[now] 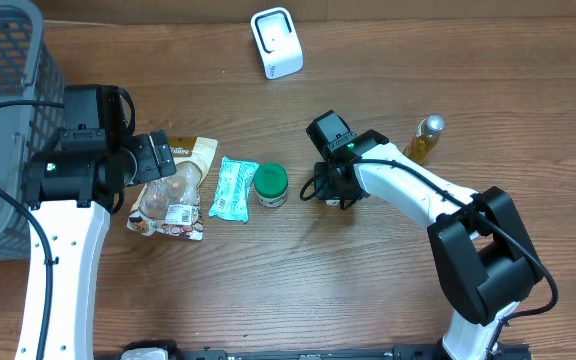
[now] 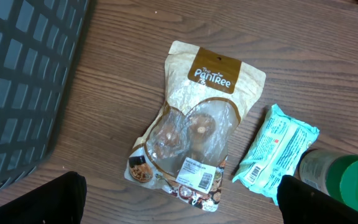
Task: Scan the item barcode
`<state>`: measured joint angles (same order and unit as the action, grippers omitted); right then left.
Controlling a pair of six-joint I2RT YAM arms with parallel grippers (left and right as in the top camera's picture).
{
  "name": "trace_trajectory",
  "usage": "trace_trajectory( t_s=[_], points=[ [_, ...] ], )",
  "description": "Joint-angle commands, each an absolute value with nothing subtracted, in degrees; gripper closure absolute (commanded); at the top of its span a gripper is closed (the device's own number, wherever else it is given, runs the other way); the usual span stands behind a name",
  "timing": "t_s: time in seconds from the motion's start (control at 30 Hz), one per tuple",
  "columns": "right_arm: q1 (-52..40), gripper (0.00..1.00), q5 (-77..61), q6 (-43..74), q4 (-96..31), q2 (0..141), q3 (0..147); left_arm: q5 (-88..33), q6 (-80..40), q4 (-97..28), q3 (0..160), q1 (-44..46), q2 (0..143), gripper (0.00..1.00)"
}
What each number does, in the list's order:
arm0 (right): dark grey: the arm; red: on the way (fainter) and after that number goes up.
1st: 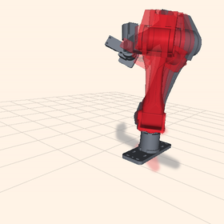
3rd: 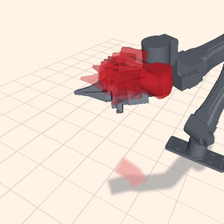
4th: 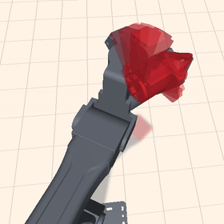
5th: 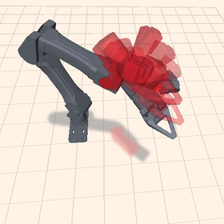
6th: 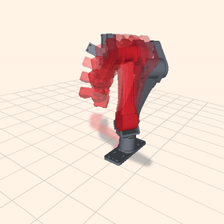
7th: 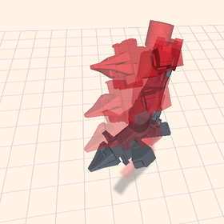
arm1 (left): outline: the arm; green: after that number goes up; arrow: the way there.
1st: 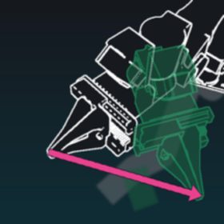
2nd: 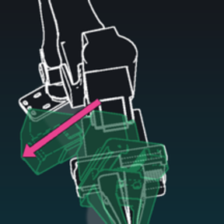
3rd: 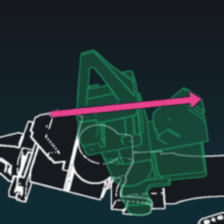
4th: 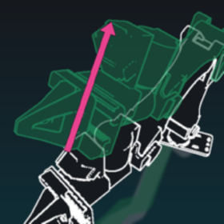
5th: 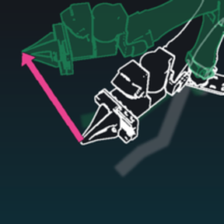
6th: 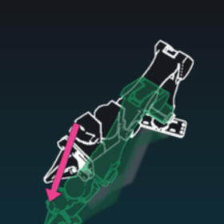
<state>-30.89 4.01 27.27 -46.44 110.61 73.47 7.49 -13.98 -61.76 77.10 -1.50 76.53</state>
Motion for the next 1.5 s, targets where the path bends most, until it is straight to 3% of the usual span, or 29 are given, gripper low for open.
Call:
trace_trajectory(
  t_s=[0.0,0.03,0.1,0.2,0.33,0.7,0.77,0.8,0.83,0.93,0.97,1.07,1.1,1.47],
  points=[
    [-31.11,0.77,5.15,27.57,-46.00,110.76,73.19,7.44,-14.59,-61.67,77.89,-1.37,76.82,0.00],
    [-31.11,0.85,5.21,27.57,-45.91,110.76,73.19,7.44,-14.59,-61.67,77.89,-1.37,76.82,0.00],
    [-31.11,0.84,5.56,27.57,-45.69,110.76,73.19,7.44,-14.59,-61.67,77.89,-1.37,76.82,0.00],
    [-31.09,0.64,5.61,27.55,-45.28,110.76,73.19,7.44,-14.59,-61.67,77.89,-1.37,76.82,0.01],
    [-31.09,0.55,6.44,27.14,-44.16,110.76,73.19,7.44,-14.59,-61.67,77.89,-1.37,76.82,0.01],
    [-31.09,0.56,11.16,26.55,-40.03,110.76,73.19,7.44,-14.59,-61.67,77.89,-1.37,76.82,0.00],
    [-31.09,0.63,11.64,26.55,-39.53,110.76,73.19,7.44,-14.59,-61.67,77.89,-1.37,76.82,0.01],
    [-31.09,0.78,11.90,26.55,-39.35,110.76,73.19,7.46,-14.59,-61.67,77.89,-1.37,76.82,0.01],
    [-31.11,0.84,11.99,26.55,-39.27,110.76,73.19,7.44,-14.59,-61.67,77.89,-1.37,76.82,0.01],
    [-31.09,0.86,11.99,26.52,-39.29,110.76,73.19,7.44,-14.59,-61.67,77.89,-1.37,76.82,0.00],
    [-31.09,0.84,11.99,26.55,-39.27,110.76,73.19,7.44,-14.59,-61.67,77.89,-1.37,76.82,0.01],
    [-31.09,0.45,11.99,26.55,-39.24,110.76,73.19,7.44,-14.59,-61.67,77.89,-1.37,76.82,0.00],
    [-31.09,0.39,11.99,26.52,-39.24,110.76,73.19,7.44,-14.59,-61.67,77.89,-1.37,76.82,0.00],
    [-30.09,0.30,11.99,26.50,-40.40,108.07,81.06,7.44,-14.59,-61.67,77.89,-1.37,76.82,0.01]
  ],
)
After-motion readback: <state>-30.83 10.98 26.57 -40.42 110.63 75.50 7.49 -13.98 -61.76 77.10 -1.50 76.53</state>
